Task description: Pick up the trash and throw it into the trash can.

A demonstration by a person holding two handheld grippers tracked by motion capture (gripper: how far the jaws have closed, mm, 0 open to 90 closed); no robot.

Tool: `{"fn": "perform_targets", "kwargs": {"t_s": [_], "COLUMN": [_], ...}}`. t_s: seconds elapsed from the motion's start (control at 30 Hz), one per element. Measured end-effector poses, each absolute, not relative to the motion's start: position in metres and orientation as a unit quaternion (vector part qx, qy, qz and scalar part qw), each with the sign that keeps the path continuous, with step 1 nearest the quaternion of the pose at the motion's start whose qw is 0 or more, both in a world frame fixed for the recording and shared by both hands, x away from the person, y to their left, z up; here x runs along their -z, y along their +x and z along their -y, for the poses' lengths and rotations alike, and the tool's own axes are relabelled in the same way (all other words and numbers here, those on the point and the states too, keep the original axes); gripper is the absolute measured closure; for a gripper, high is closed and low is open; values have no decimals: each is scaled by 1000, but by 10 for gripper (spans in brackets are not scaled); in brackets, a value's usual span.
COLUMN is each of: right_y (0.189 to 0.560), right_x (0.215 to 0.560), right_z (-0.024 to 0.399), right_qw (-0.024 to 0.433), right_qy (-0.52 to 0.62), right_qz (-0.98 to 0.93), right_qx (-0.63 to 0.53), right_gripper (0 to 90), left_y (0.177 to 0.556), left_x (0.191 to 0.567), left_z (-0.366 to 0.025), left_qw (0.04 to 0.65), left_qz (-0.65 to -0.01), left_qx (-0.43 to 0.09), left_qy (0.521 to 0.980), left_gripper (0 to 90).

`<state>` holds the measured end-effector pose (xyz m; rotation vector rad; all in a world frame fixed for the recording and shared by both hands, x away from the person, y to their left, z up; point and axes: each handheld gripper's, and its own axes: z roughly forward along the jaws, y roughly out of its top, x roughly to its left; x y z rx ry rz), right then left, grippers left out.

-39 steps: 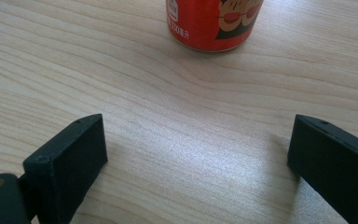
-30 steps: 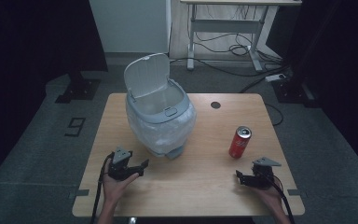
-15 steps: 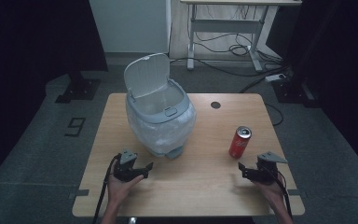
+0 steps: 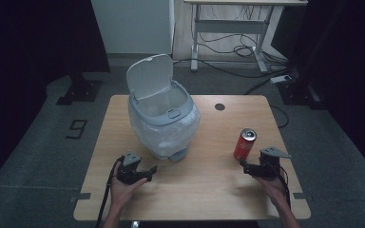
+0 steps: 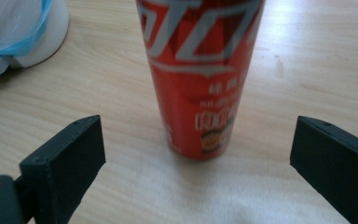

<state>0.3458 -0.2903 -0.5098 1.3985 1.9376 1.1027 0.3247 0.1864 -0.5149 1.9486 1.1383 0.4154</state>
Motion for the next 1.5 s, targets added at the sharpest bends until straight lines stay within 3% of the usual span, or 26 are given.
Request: {"fn": "perform_targets", "kwargs": {"t_s": [0.63, 0.9, 1.03, 1.33, 1.5], "right_y": [386, 391, 390, 384, 375], "right_x": [513, 517, 516, 508, 485], "right_z": [280, 279, 278, 281, 287], "right_qw": [260, 266, 276, 276, 281], "right_qy": [520, 509, 497, 487, 476], "right_qz": [-714, -712, -713, -713, -707], "right_qx": [-389, -404, -411, -423, -442], "right_gripper": [27, 148, 333, 342, 343], "left_y": [326, 327, 327, 327, 327], "left_x": [517, 518, 518, 518, 518], "left_z": [-188, -188, -189, -191, -191], "left_qw": [406, 404, 403, 404, 402], "left_qz": [-457, -457, -457, -459, -460], "left_qx": [-159, -156, -156, -155, -154], "left_qy": [775, 777, 777, 776, 777], "left_gripper": [200, 200, 200, 201, 201]}}
